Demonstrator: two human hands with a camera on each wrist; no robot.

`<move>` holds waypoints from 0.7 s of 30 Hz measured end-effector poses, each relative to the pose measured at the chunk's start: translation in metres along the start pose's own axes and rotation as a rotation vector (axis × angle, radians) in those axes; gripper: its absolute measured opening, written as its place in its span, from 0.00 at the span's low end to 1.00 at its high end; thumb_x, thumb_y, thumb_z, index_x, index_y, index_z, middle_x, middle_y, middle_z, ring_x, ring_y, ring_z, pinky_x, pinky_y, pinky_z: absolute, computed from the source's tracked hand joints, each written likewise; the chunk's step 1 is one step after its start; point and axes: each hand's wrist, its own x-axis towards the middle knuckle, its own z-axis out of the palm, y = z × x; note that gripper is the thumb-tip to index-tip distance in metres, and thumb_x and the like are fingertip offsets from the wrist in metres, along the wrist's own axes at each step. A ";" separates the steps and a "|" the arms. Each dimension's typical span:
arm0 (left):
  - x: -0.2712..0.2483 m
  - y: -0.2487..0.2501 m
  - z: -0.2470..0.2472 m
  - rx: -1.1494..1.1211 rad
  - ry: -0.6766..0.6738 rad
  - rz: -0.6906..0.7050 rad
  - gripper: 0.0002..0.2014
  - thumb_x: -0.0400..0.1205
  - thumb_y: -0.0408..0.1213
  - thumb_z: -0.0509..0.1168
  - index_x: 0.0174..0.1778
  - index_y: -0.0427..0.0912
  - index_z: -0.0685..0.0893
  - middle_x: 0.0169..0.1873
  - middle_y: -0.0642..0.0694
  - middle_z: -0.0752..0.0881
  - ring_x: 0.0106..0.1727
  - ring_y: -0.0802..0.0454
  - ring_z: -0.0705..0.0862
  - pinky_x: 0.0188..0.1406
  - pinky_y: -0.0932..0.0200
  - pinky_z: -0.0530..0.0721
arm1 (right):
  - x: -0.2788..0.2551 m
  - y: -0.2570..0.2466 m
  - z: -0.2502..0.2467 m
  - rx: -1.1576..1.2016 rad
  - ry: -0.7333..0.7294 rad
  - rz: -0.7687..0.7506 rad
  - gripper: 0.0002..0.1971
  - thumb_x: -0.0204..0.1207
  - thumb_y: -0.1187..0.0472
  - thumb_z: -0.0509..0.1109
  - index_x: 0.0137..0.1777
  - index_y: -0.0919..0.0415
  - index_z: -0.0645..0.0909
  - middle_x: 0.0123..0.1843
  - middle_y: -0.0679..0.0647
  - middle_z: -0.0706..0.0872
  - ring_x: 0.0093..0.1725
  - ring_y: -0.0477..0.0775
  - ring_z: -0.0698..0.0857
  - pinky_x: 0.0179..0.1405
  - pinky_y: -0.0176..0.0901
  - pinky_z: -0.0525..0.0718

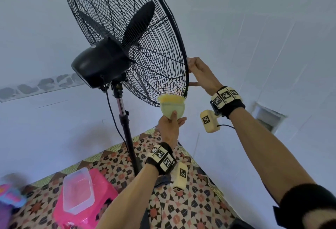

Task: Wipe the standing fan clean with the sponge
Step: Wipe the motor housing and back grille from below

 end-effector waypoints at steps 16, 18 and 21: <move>-0.006 0.025 0.015 -0.016 0.000 0.020 0.08 0.92 0.32 0.63 0.59 0.30 0.81 0.45 0.30 0.92 0.43 0.41 0.95 0.44 0.55 0.94 | 0.005 0.005 0.001 0.018 0.046 0.026 0.27 0.77 0.26 0.62 0.50 0.51 0.73 0.60 0.58 0.85 0.67 0.55 0.85 0.54 0.56 0.92; -0.005 0.043 0.024 -0.091 -0.027 0.109 0.10 0.92 0.33 0.64 0.62 0.29 0.82 0.47 0.29 0.92 0.44 0.39 0.95 0.47 0.51 0.94 | 0.007 0.003 0.003 0.011 0.056 0.020 0.26 0.80 0.28 0.61 0.51 0.52 0.74 0.64 0.59 0.87 0.67 0.52 0.86 0.51 0.52 0.92; -0.004 0.050 0.029 -0.125 -0.046 0.161 0.10 0.92 0.34 0.63 0.64 0.31 0.82 0.48 0.28 0.92 0.45 0.39 0.95 0.49 0.47 0.94 | 0.008 0.002 0.005 -0.009 0.062 0.015 0.25 0.82 0.29 0.61 0.52 0.53 0.74 0.66 0.62 0.85 0.67 0.53 0.85 0.48 0.47 0.91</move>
